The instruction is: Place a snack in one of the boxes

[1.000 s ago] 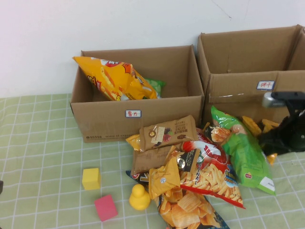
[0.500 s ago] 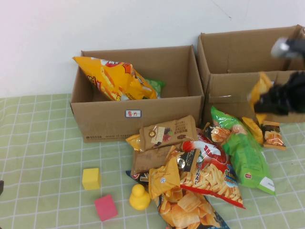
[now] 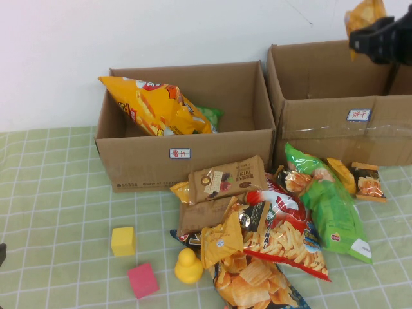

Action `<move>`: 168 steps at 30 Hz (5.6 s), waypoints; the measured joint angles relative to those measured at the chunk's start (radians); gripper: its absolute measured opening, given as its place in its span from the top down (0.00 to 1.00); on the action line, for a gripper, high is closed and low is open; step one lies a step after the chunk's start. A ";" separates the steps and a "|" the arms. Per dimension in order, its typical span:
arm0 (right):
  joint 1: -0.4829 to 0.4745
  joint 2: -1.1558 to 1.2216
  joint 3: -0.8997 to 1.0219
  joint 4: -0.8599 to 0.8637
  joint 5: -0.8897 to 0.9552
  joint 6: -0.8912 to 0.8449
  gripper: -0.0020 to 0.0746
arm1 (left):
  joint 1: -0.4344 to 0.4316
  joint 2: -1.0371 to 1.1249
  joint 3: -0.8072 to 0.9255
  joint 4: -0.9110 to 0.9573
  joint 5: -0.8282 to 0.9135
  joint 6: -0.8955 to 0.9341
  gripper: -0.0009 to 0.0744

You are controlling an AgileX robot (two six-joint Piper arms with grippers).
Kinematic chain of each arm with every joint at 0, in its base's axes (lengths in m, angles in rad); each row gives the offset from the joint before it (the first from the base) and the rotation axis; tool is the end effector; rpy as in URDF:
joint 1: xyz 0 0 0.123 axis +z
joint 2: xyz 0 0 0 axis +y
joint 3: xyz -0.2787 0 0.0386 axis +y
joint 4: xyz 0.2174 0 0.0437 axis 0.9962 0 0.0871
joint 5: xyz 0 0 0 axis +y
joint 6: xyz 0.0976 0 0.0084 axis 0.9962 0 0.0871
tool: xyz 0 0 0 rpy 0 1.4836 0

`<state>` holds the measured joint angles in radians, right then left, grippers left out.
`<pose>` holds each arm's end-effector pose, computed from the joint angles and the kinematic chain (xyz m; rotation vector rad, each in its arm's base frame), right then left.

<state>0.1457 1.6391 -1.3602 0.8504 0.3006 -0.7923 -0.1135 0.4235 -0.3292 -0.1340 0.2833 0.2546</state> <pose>0.3597 0.0749 0.3439 -0.2558 1.9525 0.3388 0.0752 -0.0123 0.2678 0.2476 1.8421 -0.0261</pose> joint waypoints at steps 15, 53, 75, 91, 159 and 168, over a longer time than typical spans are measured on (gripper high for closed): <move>0.000 0.365 -0.336 0.001 0.116 0.066 0.29 | 0.000 0.000 0.000 0.000 0.000 0.000 0.99; 0.000 0.273 0.311 -0.473 -0.134 0.269 0.33 | 0.000 0.000 0.000 -0.002 0.000 0.000 0.99; 0.069 0.402 0.192 -0.440 -0.226 0.220 0.33 | 0.000 0.000 0.000 -0.003 0.012 0.000 0.99; 0.071 0.394 0.190 -0.431 -0.211 0.220 0.72 | 0.000 0.000 0.000 -0.003 0.014 0.000 0.99; 0.078 0.004 -0.313 -0.406 0.549 0.137 0.95 | 0.000 0.000 0.000 -0.007 0.016 -0.031 0.99; 0.078 -0.234 0.071 -0.610 0.456 0.275 0.96 | 0.000 0.000 0.000 -0.007 0.016 -0.039 0.99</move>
<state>0.2242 1.4054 -1.2891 0.2400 0.7566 -0.5170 -0.1135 0.4235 -0.3292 -0.1411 0.2991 0.2160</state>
